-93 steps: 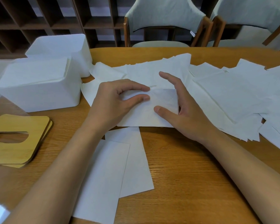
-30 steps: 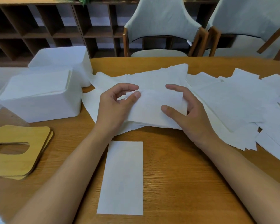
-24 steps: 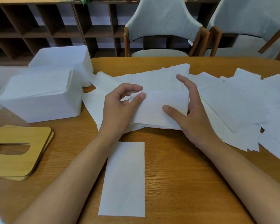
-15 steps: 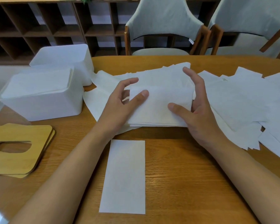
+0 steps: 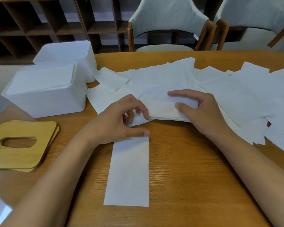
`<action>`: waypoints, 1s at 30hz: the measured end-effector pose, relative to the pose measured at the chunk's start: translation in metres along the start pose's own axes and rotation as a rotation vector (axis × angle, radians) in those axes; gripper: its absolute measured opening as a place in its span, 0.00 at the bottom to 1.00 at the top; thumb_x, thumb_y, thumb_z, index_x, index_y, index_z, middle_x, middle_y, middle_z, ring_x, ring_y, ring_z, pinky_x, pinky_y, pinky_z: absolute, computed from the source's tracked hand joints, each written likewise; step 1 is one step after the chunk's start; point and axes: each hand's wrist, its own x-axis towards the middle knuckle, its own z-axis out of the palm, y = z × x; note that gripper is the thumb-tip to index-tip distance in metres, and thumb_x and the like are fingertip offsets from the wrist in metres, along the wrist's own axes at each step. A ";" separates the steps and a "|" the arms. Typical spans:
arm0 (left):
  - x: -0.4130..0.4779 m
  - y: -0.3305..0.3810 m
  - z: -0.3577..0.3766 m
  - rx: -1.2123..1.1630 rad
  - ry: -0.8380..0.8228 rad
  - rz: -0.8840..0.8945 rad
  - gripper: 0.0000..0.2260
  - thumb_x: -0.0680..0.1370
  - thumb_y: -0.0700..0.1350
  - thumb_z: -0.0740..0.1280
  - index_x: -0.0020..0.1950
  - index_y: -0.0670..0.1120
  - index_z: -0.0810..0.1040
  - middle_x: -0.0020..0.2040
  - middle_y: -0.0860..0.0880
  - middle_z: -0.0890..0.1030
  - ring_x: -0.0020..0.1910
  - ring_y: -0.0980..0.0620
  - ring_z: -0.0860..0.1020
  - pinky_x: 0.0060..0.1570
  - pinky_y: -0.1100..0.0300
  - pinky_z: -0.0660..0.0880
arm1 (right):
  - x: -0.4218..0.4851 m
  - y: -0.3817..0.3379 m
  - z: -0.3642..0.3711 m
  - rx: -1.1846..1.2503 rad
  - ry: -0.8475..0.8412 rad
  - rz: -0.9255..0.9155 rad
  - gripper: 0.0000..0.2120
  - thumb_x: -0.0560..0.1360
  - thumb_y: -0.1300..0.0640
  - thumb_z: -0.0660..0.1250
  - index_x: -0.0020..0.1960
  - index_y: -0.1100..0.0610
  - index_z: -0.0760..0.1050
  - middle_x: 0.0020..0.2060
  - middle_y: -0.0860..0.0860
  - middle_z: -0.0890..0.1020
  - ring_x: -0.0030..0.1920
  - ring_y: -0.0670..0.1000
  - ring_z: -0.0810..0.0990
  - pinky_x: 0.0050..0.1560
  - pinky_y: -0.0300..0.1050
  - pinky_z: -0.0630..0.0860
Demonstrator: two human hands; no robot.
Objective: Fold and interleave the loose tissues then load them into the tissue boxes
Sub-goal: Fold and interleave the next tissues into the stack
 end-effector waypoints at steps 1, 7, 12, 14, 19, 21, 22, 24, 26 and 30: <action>-0.001 0.000 -0.002 -0.013 -0.075 -0.022 0.17 0.69 0.58 0.80 0.56 0.61 0.83 0.56 0.58 0.76 0.48 0.51 0.76 0.44 0.62 0.74 | 0.001 0.000 -0.001 0.002 0.010 0.001 0.15 0.79 0.59 0.69 0.58 0.41 0.83 0.60 0.35 0.81 0.65 0.36 0.73 0.63 0.24 0.64; -0.002 0.007 0.000 -0.064 -0.265 -0.085 0.17 0.66 0.55 0.82 0.54 0.63 0.87 0.53 0.56 0.79 0.55 0.51 0.77 0.55 0.48 0.76 | -0.001 0.000 -0.002 0.021 0.021 -0.004 0.15 0.79 0.60 0.69 0.59 0.43 0.83 0.59 0.35 0.82 0.65 0.36 0.73 0.66 0.31 0.66; -0.002 0.007 0.002 -0.067 -0.215 -0.086 0.07 0.70 0.53 0.81 0.45 0.56 0.88 0.49 0.55 0.82 0.49 0.50 0.77 0.49 0.46 0.75 | -0.002 0.000 0.002 0.001 -0.009 0.005 0.15 0.79 0.60 0.69 0.59 0.42 0.83 0.59 0.35 0.82 0.64 0.35 0.73 0.64 0.25 0.65; -0.004 0.010 0.000 -0.061 -0.191 -0.060 0.05 0.72 0.51 0.80 0.45 0.53 0.87 0.49 0.55 0.83 0.49 0.50 0.79 0.49 0.48 0.75 | -0.003 -0.002 0.003 0.005 -0.029 -0.011 0.14 0.79 0.59 0.69 0.59 0.43 0.83 0.58 0.35 0.82 0.64 0.35 0.74 0.64 0.26 0.65; 0.002 0.023 -0.006 -0.408 0.035 -0.009 0.05 0.76 0.41 0.75 0.49 0.42 0.84 0.48 0.49 0.87 0.50 0.54 0.85 0.53 0.63 0.79 | -0.005 -0.010 0.001 0.234 -0.098 0.044 0.18 0.81 0.40 0.59 0.56 0.46 0.85 0.58 0.40 0.84 0.61 0.39 0.79 0.66 0.38 0.70; 0.013 0.025 -0.004 -0.437 0.189 -0.003 0.06 0.76 0.43 0.76 0.51 0.42 0.84 0.45 0.47 0.87 0.47 0.52 0.85 0.51 0.62 0.81 | -0.006 -0.008 0.001 0.370 -0.159 0.107 0.32 0.75 0.27 0.54 0.57 0.48 0.85 0.59 0.46 0.84 0.59 0.50 0.81 0.64 0.53 0.73; 0.018 0.025 -0.002 -0.410 0.259 -0.010 0.06 0.77 0.43 0.76 0.52 0.43 0.84 0.45 0.47 0.87 0.46 0.52 0.85 0.49 0.63 0.80 | -0.005 -0.008 0.001 0.454 -0.188 0.136 0.37 0.72 0.23 0.54 0.58 0.50 0.85 0.59 0.50 0.84 0.59 0.53 0.82 0.63 0.56 0.74; 0.028 0.024 0.000 -0.358 0.370 -0.038 0.06 0.78 0.45 0.76 0.53 0.46 0.85 0.46 0.50 0.87 0.44 0.58 0.83 0.43 0.68 0.77 | -0.004 -0.009 0.001 0.539 -0.182 0.179 0.36 0.70 0.24 0.58 0.58 0.51 0.85 0.58 0.49 0.84 0.59 0.51 0.82 0.62 0.53 0.75; 0.036 0.023 0.002 -0.356 0.419 -0.058 0.06 0.78 0.45 0.75 0.54 0.47 0.84 0.48 0.52 0.87 0.43 0.61 0.82 0.40 0.71 0.74 | -0.002 -0.009 0.001 0.400 -0.074 0.163 0.21 0.73 0.33 0.67 0.55 0.47 0.85 0.54 0.38 0.84 0.56 0.39 0.80 0.56 0.42 0.74; 0.040 0.022 0.012 -0.355 0.391 -0.072 0.12 0.77 0.45 0.76 0.60 0.51 0.84 0.54 0.57 0.85 0.52 0.62 0.80 0.46 0.71 0.73 | 0.000 -0.001 0.001 0.149 0.015 0.091 0.05 0.76 0.51 0.73 0.49 0.42 0.83 0.48 0.27 0.80 0.53 0.29 0.74 0.49 0.26 0.68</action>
